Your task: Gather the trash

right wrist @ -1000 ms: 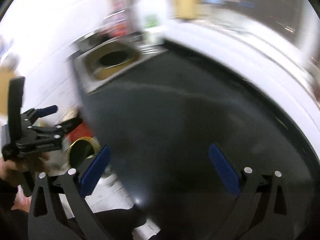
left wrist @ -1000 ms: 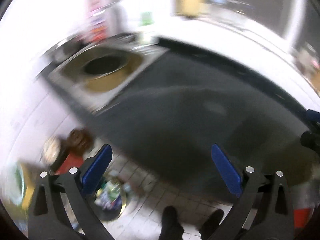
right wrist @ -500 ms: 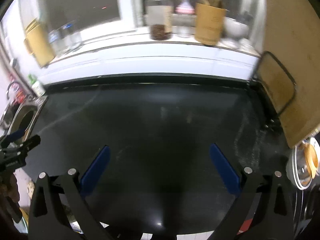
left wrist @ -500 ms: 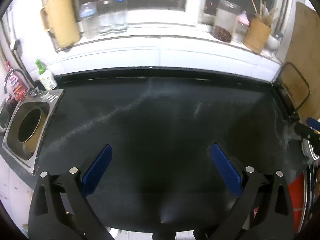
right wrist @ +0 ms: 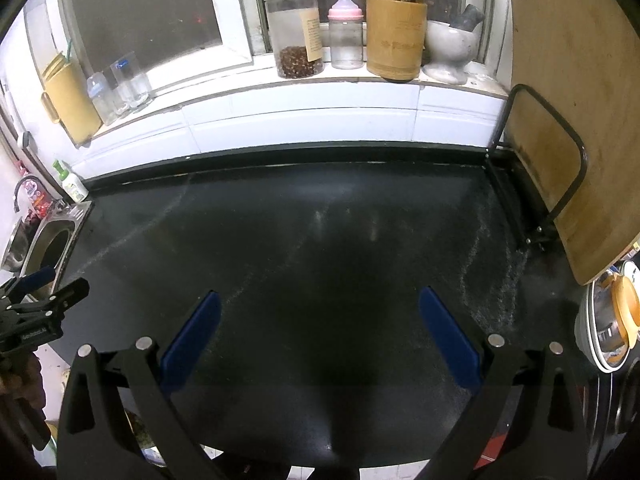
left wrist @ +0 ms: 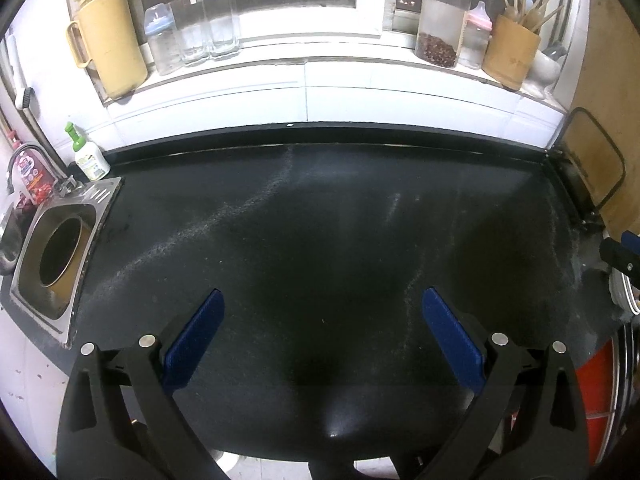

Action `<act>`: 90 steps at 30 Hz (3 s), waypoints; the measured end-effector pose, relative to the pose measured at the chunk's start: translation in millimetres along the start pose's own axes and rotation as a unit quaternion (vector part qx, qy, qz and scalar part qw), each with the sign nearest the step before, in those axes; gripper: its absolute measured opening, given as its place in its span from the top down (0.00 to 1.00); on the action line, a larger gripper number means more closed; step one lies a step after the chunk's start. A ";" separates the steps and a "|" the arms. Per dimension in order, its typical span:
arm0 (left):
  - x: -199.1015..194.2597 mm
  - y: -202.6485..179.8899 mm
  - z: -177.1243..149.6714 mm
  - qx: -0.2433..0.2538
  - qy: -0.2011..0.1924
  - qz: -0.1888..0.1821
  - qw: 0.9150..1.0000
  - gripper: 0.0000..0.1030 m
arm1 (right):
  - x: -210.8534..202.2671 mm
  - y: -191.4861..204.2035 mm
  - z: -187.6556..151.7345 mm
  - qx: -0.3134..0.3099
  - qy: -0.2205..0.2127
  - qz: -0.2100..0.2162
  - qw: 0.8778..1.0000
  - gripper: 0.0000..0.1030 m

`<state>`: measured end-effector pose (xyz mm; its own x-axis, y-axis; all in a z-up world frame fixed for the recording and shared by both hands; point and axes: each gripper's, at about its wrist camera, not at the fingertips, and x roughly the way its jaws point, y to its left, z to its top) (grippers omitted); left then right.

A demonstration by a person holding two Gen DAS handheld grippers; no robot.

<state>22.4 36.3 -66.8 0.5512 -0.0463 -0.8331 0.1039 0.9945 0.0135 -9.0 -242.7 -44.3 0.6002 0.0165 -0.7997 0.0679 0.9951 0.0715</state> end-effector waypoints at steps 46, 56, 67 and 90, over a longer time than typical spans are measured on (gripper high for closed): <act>2.9 12.8 4.0 -0.016 0.001 0.008 1.000 0.06 | 8.2 11.2 9.4 -0.015 0.002 0.012 1.000 0.07; 2.0 10.6 2.1 -0.014 0.001 0.009 1.000 0.06 | 7.3 11.2 7.9 -0.015 0.000 0.011 1.000 0.07; -1.3 6.6 2.1 -0.012 -0.001 0.010 1.000 0.06 | 7.2 10.3 7.0 -0.016 0.000 0.012 1.000 0.07; -1.9 6.4 5.5 -0.008 -0.007 0.015 1.000 0.06 | 11.3 5.7 5.6 -0.013 0.003 0.016 1.000 0.07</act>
<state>26.5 42.3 -62.0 0.5660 -0.0167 -0.8242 0.0732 0.9969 0.0300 2.6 -237.3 -49.6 0.5963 0.0491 -0.8013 0.0274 0.9963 0.0814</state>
